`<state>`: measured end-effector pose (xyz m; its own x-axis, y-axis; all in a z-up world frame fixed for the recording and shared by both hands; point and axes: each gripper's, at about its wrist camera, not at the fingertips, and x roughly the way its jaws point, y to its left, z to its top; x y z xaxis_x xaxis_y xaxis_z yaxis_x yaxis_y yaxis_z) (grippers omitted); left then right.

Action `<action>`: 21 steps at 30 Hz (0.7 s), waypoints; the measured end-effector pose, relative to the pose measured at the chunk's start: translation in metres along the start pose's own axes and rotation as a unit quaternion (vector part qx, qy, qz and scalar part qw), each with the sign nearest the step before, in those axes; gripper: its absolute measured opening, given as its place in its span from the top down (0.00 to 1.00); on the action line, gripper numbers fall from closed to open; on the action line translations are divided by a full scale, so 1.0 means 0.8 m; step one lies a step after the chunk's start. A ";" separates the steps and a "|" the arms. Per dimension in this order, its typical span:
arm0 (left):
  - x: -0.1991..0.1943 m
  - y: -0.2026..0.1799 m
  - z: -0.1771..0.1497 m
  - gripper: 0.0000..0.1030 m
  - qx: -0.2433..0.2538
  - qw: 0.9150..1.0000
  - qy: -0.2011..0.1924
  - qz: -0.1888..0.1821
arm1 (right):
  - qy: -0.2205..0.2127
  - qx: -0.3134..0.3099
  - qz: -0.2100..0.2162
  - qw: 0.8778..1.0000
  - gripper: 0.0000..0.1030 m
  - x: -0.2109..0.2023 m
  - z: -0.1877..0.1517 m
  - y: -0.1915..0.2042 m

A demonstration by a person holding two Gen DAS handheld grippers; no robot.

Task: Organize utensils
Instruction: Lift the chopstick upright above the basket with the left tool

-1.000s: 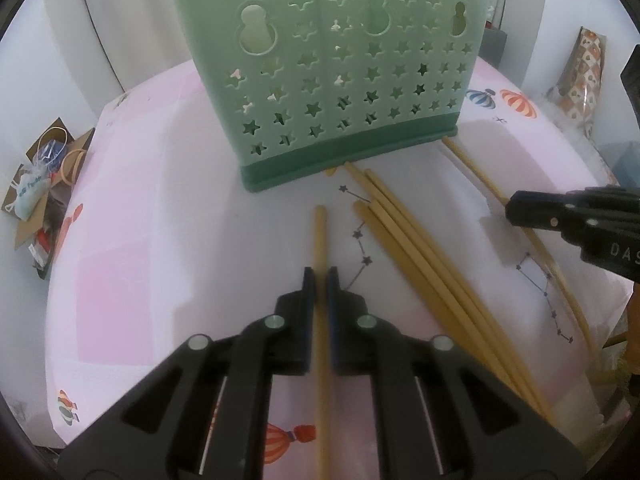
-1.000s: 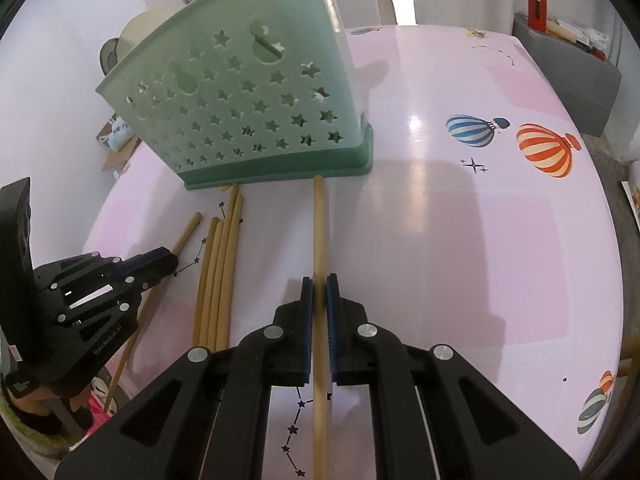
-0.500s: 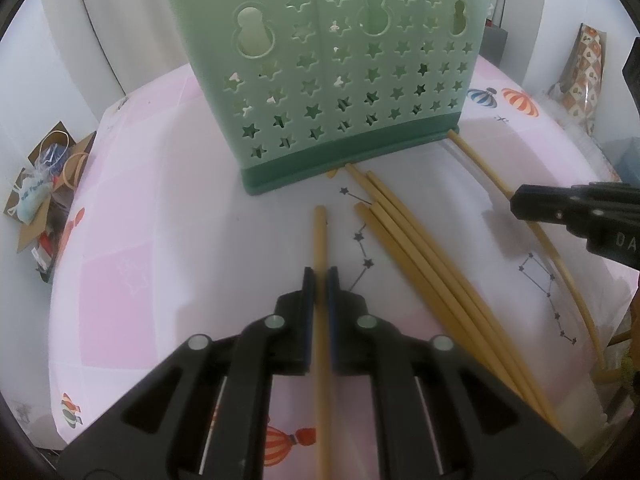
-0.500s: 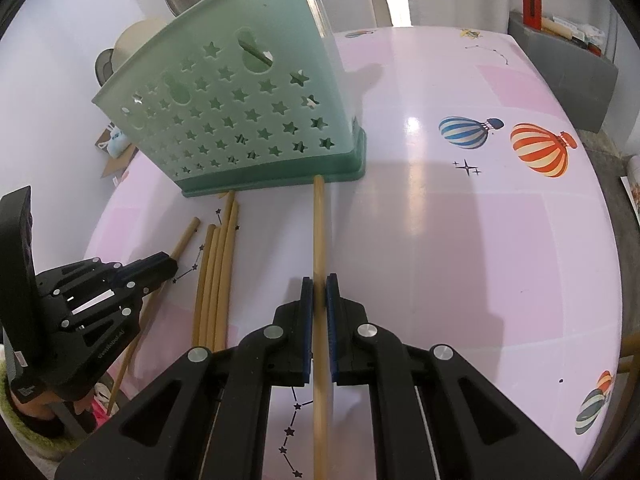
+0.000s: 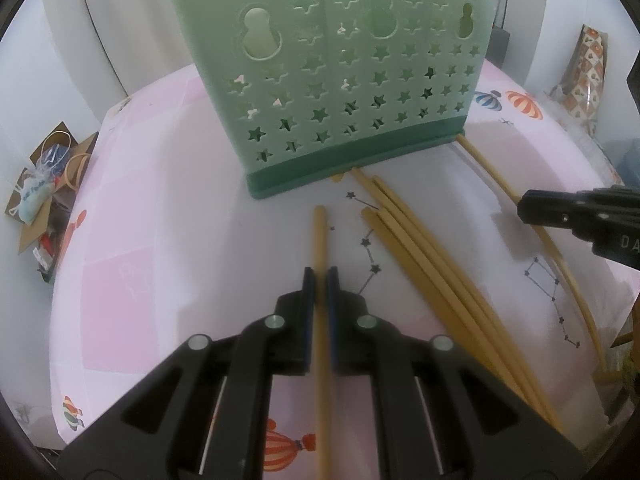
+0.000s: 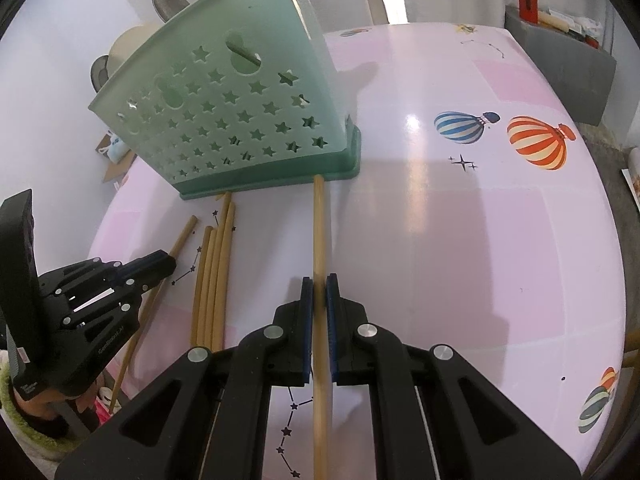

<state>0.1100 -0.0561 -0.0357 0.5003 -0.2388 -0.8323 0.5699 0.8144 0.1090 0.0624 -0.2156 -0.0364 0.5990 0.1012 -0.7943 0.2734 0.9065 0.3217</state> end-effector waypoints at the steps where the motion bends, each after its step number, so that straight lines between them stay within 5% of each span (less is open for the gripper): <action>1: 0.000 0.001 0.000 0.95 0.000 1.000 0.000 0.001 | 0.001 0.000 0.001 1.000 0.93 0.000 0.000 0.000; 17: -0.001 0.002 0.000 0.95 -0.002 1.000 -0.002 0.005 | 0.005 0.004 0.002 1.000 0.93 0.002 -0.001 -0.001; 21: -0.024 0.019 0.003 0.95 -0.028 0.999 -0.030 -0.018 | 0.007 0.007 0.000 1.000 0.93 0.005 -0.001 -0.002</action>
<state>0.1106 -0.0401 -0.0167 0.5195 -0.2993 -0.8003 0.5519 0.8326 0.0469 0.0639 -0.2162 -0.0405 0.5890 0.1078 -0.8009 0.2840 0.9003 0.3300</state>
